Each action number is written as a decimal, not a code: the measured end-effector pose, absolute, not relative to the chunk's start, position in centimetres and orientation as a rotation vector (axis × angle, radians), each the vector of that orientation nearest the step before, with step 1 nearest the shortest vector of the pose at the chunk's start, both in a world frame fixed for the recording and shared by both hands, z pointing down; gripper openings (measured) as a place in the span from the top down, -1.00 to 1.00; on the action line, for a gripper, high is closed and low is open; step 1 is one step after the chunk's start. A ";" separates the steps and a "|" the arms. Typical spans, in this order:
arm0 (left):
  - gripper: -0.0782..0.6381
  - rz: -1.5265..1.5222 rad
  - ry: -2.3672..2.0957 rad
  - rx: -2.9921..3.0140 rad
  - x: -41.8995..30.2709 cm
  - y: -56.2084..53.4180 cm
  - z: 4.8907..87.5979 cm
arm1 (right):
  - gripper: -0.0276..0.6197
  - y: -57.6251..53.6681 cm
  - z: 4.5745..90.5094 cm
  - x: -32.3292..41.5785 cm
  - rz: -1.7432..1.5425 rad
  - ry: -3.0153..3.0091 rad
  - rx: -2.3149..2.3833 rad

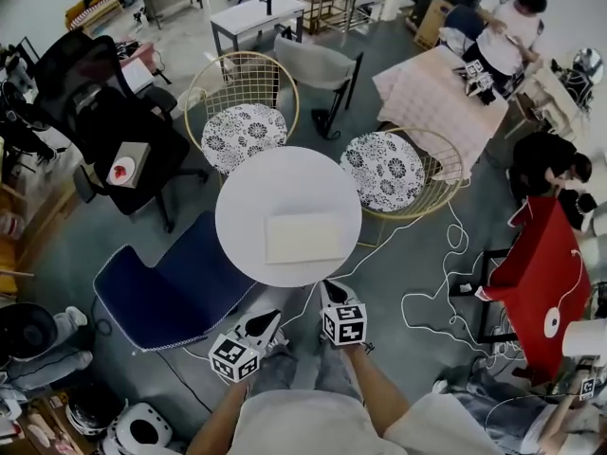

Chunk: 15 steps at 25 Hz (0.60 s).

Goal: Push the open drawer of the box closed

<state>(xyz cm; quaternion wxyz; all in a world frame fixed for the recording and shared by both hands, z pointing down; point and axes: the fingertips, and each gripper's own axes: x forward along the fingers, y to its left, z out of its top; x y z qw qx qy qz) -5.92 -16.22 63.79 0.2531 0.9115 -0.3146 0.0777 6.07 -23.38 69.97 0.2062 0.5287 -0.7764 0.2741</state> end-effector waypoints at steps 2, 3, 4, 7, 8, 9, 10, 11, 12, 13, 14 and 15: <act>0.75 0.205 -0.844 2.499 -5.9 -16.8 63.1 | 0.86 -23.5 68.6 6.0 0.734 -2.179 1.489; 0.75 0.201 -0.837 2.513 -5.9 -17.1 62.7 | 0.86 -23.5 67.9 6.0 0.717 -2.188 1.496; 0.75 0.196 -0.831 2.527 -5.8 -17.4 62.3 | 0.86 -23.6 67.2 6.0 0.701 -2.196 1.506; 0.75 0.177 -0.809 2.566 -5.8 -18.1 61.0 | 0.86 -23.5 65.1 6.1 0.649 -2.218 1.538; 0.75 0.175 -0.800 2.578 -5.9 -18.3 60.5 | 0.86 -23.3 64.3 6.0 0.628 -2.226 1.548; 0.75 0.173 -0.791 2.593 -6.0 -18.4 60.0 | 0.86 -23.2 63.6 6.1 0.607 -2.232 1.560; 0.75 0.170 -0.781 2.610 -6.0 -18.6 59.5 | 0.86 -23.2 62.8 6.2 0.588 -2.236 1.575; 0.75 0.165 -0.773 2.627 -6.1 -18.9 59.0 | 0.86 -23.2 62.1 6.4 0.570 -2.239 1.592; 0.75 0.161 -0.766 2.645 -6.2 -19.3 58.5 | 0.86 -23.2 61.5 6.5 0.552 -2.242 1.608; 0.75 0.156 -0.761 2.662 -6.2 -19.6 58.0 | 0.86 -23.3 60.9 6.6 0.534 -2.244 1.619; 0.75 0.151 -0.758 2.677 -6.3 -20.0 57.5 | 0.86 -23.3 60.3 6.6 0.517 -2.246 1.628; 0.75 0.146 -0.756 2.691 -6.3 -20.3 57.0 | 0.86 -23.3 59.9 6.5 0.502 -2.250 1.637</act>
